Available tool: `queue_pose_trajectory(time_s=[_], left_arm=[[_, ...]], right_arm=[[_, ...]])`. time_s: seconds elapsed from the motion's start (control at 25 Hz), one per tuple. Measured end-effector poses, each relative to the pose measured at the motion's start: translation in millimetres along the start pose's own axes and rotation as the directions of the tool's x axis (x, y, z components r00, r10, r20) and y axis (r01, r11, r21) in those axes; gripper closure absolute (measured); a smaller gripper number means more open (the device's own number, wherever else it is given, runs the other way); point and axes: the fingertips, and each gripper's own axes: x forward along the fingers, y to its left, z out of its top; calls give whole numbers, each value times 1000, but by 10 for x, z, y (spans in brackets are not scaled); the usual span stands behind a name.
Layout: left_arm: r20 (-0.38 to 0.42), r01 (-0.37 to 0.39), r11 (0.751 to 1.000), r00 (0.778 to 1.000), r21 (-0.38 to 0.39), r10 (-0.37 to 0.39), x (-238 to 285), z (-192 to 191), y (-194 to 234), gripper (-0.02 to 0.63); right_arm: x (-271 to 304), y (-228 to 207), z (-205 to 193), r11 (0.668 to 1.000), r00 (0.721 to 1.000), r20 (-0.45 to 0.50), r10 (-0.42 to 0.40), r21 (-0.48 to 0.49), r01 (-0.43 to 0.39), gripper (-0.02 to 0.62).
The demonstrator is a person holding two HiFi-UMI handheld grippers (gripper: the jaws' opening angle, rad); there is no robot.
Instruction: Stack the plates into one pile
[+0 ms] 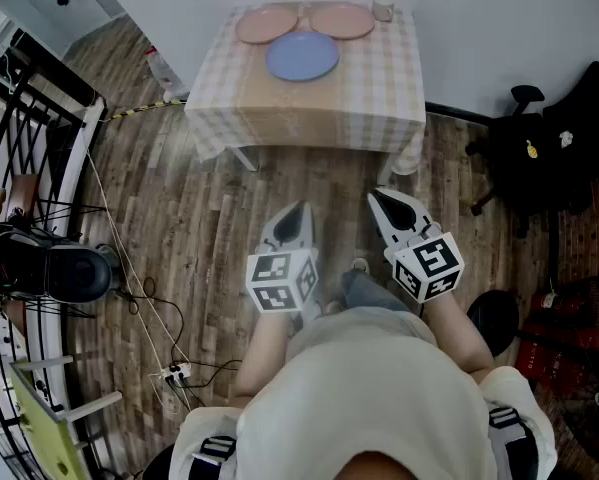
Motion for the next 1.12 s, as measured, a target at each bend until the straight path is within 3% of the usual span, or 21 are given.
queue_pose_trajectory(time_s=[0.68, 1.12], left_arm=[[20, -1, 1000, 1000, -17, 2, -598, -234, -49, 601], [37, -46, 998, 998, -50, 48, -494, -208, 119, 601]], right_arm=[[-359, 610, -84, 998, 999, 2, 55, -22, -55, 595], [-166, 528, -5, 997, 996, 28, 79, 19, -79, 595]])
